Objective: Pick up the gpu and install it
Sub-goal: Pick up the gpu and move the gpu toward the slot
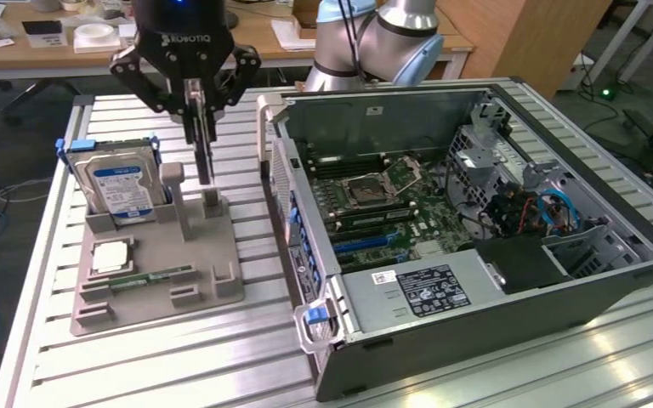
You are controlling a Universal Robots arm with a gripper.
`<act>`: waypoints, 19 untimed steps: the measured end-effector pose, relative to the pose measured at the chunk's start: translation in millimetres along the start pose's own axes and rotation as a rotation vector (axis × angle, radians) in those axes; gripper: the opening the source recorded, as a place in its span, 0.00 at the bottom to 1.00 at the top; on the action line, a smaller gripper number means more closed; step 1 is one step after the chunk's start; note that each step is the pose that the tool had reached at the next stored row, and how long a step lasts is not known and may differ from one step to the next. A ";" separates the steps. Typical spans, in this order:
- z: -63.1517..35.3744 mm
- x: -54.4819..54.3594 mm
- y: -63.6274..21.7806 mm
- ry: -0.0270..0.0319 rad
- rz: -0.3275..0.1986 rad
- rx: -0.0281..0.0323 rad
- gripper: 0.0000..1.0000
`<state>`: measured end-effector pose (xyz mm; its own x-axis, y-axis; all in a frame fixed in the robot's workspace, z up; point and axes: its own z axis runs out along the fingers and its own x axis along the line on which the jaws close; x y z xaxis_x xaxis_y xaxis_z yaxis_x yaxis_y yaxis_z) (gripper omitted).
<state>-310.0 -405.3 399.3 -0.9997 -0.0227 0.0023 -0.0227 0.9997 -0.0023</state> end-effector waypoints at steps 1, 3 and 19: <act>-1.3 0.0 0.0 0.0000 0.000 0.0009 0.27; -1.8 -0.1 0.0 0.0001 0.000 0.0122 0.27; -1.3 -7.8 -0.1 -0.0008 0.012 0.0166 0.27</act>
<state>-302.2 -405.2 400.6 -0.9999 -0.0110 0.0013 -0.0110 0.9998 -0.0189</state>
